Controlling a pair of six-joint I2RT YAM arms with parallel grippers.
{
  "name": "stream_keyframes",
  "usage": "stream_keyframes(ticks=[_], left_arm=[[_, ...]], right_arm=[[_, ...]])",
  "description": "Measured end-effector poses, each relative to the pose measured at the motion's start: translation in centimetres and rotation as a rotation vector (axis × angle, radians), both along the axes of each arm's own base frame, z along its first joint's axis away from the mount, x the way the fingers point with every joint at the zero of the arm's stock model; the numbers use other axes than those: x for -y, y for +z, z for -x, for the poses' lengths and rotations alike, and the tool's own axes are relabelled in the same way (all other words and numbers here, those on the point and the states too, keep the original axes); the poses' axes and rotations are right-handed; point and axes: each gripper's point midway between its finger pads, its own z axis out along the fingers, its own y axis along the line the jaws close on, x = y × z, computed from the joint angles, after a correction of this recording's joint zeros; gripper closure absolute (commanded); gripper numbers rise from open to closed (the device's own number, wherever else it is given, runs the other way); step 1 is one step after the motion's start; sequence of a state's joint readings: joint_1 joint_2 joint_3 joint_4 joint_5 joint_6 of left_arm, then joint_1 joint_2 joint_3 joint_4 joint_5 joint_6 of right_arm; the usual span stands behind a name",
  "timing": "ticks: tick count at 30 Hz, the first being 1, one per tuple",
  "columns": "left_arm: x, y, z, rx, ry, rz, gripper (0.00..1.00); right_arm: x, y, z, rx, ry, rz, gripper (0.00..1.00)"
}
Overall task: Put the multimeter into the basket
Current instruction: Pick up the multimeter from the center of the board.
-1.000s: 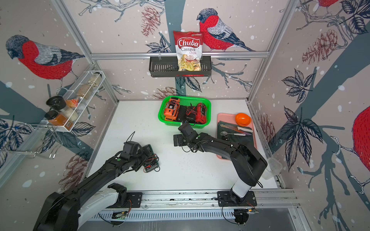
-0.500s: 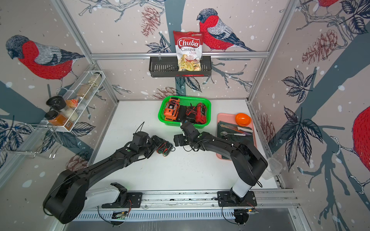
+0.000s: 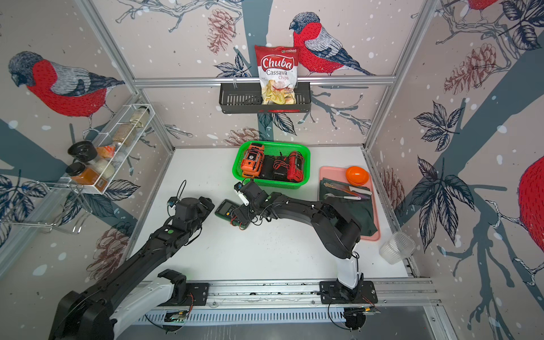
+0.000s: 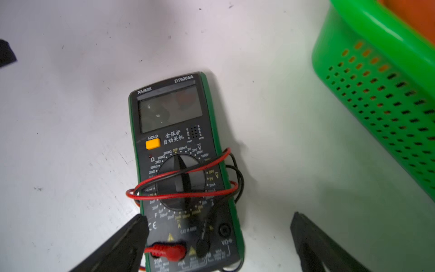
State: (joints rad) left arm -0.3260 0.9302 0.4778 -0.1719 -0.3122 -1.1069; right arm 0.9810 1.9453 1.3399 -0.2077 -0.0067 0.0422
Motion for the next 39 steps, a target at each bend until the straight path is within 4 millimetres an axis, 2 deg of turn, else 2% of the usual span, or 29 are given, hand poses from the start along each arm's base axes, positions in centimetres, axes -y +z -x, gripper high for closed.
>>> stream_keyframes(ticks=[5, 10, 16, 22, 28, 33, 36, 39], left_arm=[[-2.6, 0.4, 0.4, 0.005, 0.081, -0.078, 0.02], [-4.7, -0.1, 1.0, -0.019, 0.136, -0.139, 0.02], [-5.5, -0.6, 1.1, -0.036, 0.157, -0.156, 0.02], [-5.6, -1.3, 1.0, -0.065, 0.148, -0.168, 0.02], [-5.4, -1.9, 1.1, -0.077, 0.138, -0.158, 0.02], [-5.5, -1.9, 1.2, -0.077, 0.141, -0.158, 0.02], [-5.6, -1.8, 1.2, -0.070, 0.144, -0.157, 0.02], [-5.7, -1.5, 1.2, -0.060, 0.143, -0.161, 0.02]], right_arm=[[-1.9, -1.3, 0.3, -0.010, 0.093, 0.041, 0.01], [-3.2, -2.7, 0.9, -0.042, 0.171, 0.063, 0.01], [-4.0, -4.6, 1.4, -0.073, 0.239, 0.096, 0.01], [-5.0, -5.5, 1.0, -0.044, 0.253, 0.120, 0.02], [-5.4, -5.5, 0.6, -0.034, 0.227, 0.118, 0.37], [-5.4, -5.1, 1.2, -0.010, 0.195, 0.147, 0.67], [-4.7, -4.6, 1.8, -0.012, 0.157, 0.190, 0.77], [-4.2, -2.5, 1.6, 0.007, 0.088, 0.192, 0.81]])
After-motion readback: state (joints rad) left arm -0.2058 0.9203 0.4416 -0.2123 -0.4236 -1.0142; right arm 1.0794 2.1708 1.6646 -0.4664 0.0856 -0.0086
